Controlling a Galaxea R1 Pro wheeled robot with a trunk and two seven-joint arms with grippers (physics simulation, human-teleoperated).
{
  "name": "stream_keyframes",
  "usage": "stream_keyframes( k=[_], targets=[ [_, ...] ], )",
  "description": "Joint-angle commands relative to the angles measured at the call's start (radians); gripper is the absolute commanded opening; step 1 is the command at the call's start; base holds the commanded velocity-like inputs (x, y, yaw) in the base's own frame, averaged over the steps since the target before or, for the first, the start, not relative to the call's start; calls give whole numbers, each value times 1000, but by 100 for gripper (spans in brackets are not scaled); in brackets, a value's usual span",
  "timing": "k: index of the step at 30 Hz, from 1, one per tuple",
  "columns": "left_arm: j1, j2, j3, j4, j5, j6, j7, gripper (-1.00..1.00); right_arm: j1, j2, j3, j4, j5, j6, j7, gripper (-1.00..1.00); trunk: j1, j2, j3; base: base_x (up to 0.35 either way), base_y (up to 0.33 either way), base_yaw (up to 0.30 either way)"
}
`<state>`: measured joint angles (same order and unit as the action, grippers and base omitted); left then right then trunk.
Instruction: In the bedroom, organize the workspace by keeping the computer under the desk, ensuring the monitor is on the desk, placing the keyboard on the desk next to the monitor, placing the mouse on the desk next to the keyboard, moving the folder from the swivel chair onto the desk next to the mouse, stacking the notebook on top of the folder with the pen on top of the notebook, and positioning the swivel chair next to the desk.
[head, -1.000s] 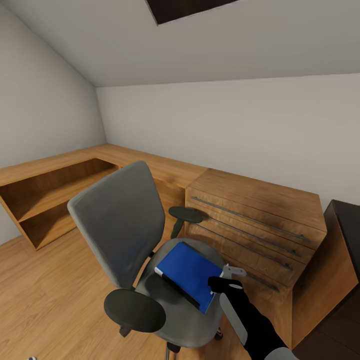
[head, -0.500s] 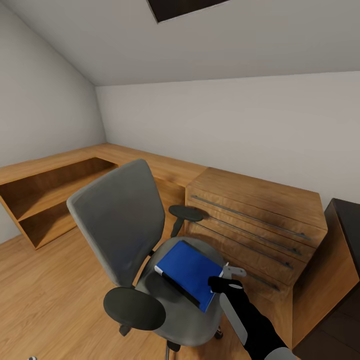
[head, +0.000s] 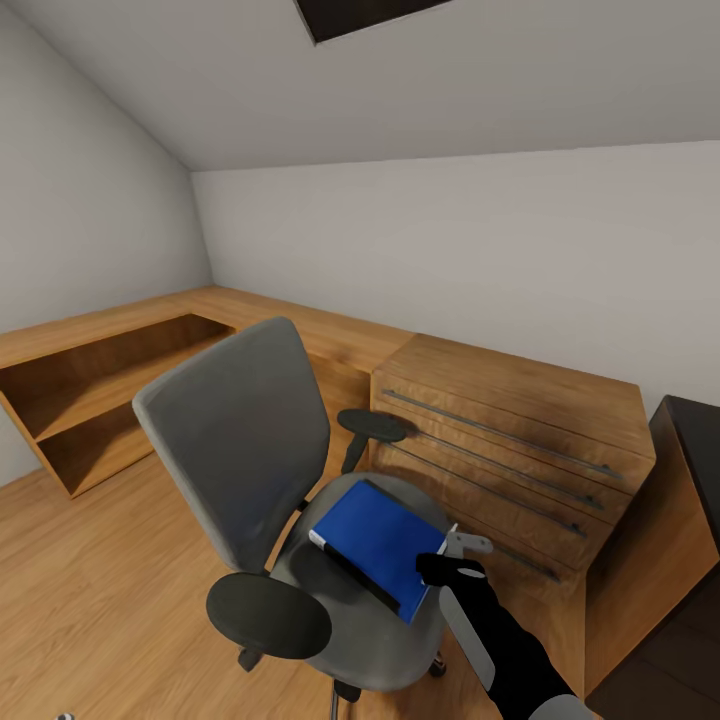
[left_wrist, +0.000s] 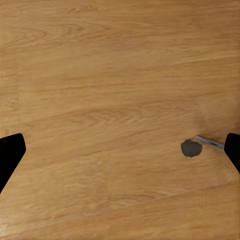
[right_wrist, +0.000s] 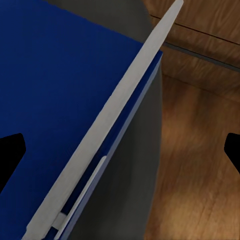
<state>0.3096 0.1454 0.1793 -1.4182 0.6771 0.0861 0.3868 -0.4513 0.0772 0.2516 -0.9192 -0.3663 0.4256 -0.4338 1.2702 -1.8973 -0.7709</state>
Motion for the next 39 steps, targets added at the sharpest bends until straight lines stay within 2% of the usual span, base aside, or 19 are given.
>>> stream_keyframes(
  k=[1,4,39],
  targets=[
    [0,0,0,-2,5,4,4,100,-1,-1,3,-1,-9,2,-9,100,0,0,-1,0,0,0],
    [0,0,-1,-2,5,5,4,100,-1,-1,3,-1,-9,2,-9,100,8,-14,-7,0,0,0],
    [0,0,-1,-1,8,4,4,100,-1,-2,3,-3,-11,2,-9,100,8,-14,-11,0,0,20]
  ],
)
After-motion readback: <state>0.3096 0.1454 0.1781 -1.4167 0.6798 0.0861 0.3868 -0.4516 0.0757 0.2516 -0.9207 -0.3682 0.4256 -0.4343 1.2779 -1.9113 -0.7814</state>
